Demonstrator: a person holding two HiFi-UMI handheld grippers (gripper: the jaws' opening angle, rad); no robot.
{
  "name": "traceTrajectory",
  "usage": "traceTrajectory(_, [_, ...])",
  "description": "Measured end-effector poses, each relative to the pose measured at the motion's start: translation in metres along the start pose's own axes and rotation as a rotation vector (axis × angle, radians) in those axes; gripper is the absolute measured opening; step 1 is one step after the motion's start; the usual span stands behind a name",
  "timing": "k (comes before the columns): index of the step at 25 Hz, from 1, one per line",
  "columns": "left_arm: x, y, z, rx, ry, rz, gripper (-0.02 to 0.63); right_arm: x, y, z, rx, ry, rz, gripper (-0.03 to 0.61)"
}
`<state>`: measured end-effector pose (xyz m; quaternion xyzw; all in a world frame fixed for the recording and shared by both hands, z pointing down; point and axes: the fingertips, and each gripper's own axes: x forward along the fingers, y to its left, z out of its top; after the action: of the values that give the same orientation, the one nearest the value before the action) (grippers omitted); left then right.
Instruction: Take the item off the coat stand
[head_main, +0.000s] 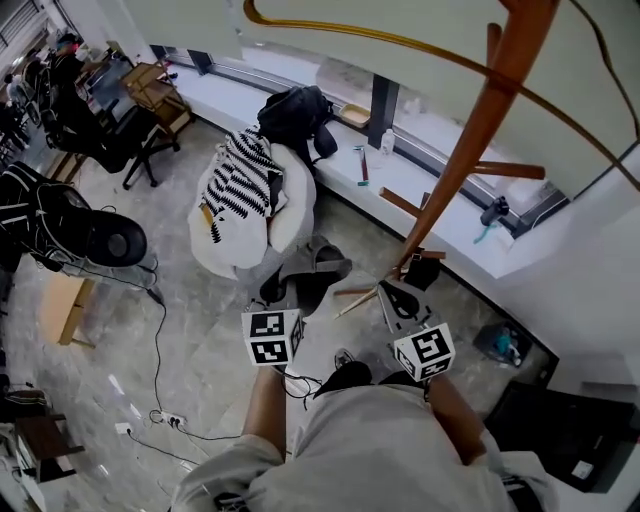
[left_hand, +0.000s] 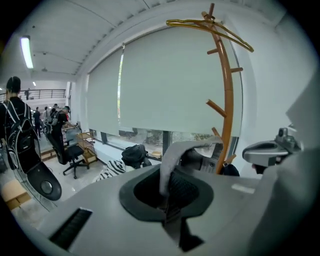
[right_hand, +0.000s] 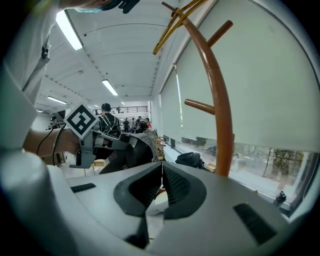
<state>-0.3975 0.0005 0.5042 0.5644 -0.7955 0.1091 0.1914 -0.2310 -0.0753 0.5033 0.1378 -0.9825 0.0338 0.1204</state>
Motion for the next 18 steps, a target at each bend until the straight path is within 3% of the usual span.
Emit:
traceTrajectory(5, [0.010, -0.025, -0.012, 0.022, 0.002, -0.081, 0.028, -0.021, -0.014, -0.013, 0.010, 0.024, -0.065, 0.005])
traceTrajectory(10, [0.014, -0.055, -0.018, 0.046, 0.009, -0.108, 0.028, -0.051, -0.030, -0.022, 0.020, 0.025, -0.100, 0.005])
traceTrajectory(18, [-0.001, -0.139, -0.030, 0.042, 0.006, -0.200, 0.028, -0.121, -0.063, -0.025, 0.039, -0.024, -0.186, 0.005])
